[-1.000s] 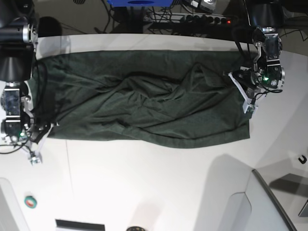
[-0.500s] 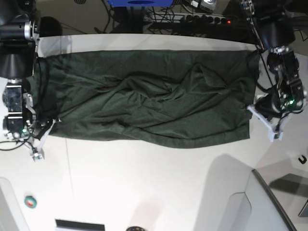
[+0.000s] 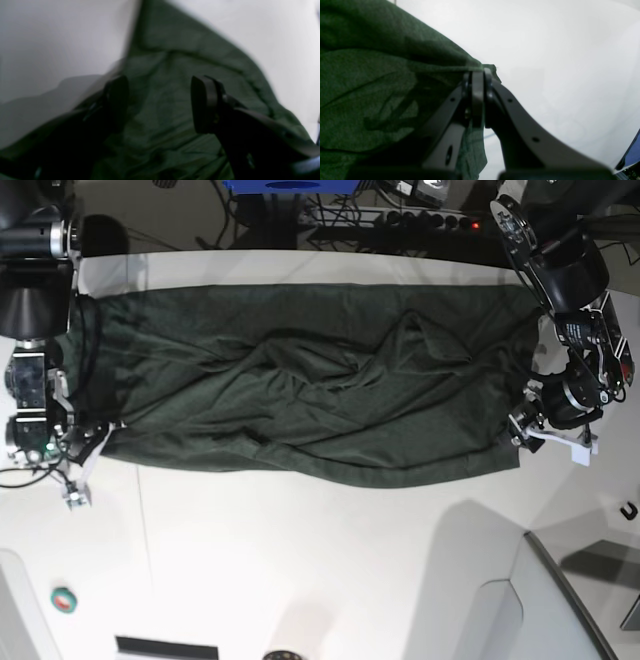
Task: Layout the t-shirt on the table in an organized manner, then fold the t-shirt properly
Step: 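Regrasp the shirt edge with the left gripper further along it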
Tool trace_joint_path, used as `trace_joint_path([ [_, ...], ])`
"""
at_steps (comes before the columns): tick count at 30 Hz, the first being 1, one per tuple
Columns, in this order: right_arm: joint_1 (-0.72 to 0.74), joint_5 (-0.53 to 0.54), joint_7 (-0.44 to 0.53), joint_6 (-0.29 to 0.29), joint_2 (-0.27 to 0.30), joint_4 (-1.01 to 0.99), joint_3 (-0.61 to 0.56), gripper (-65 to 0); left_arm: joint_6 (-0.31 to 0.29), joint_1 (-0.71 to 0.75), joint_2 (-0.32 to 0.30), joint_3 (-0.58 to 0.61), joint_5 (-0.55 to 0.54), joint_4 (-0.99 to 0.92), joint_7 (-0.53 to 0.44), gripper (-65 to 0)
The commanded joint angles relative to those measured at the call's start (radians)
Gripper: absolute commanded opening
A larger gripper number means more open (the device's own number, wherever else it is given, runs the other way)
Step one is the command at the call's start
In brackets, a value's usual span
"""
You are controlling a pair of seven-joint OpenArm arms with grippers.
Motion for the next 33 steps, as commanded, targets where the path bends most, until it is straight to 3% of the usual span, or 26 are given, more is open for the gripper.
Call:
trace_joint_path([
  [1,0.022,-0.007,0.012,-0.003,0.013,0.02,0.002,-65.0,0.0,-0.015,-0.026,-0.011,-0.018,0.013,-0.023,-26.8],
  [10,0.022,-0.007,0.012,-0.001,0.015,0.019,0.001,-65.0,0.0,-0.023,-0.026,-0.003,-0.047,0.01,-0.121,-26.8],
  [19,0.022,-0.007,0.012,-0.001,0.016,0.019,0.001,-65.0,0.0,-0.076,-0.031,-0.005,-0.047,-0.196,-0.229,-26.8],
  [33,0.025,-0.007,0.012,-0.001,0.016,0.017,0.001,-65.0,0.0,-0.081,-0.028,0.0,-0.039,-0.199,-0.233,-27.0],
])
